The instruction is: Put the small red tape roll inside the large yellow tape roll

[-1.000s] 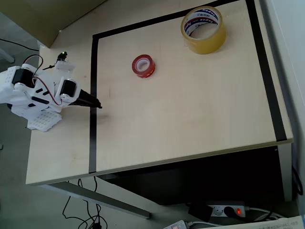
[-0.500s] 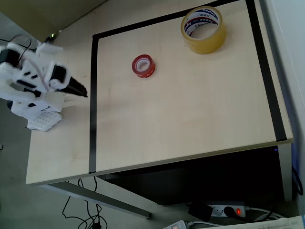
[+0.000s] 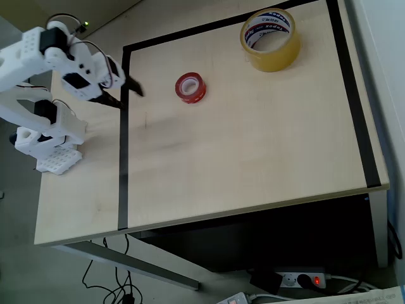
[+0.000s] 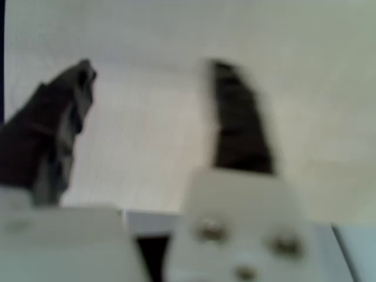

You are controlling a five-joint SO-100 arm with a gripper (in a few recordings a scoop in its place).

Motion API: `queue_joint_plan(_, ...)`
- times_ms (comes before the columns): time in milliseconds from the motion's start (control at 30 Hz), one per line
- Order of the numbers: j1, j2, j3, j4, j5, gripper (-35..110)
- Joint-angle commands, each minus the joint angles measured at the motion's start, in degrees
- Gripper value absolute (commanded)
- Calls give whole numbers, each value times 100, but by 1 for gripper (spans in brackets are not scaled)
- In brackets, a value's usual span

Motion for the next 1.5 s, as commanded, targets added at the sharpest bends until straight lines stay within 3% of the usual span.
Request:
queue_joint_plan(0,35,35,220,-229,-422,36)
queue_joint_plan(567,-606,-1872,-677,-1248,-853,39)
queue_joint_plan(1467,-844,-2997,-1107,-2206,-782,39)
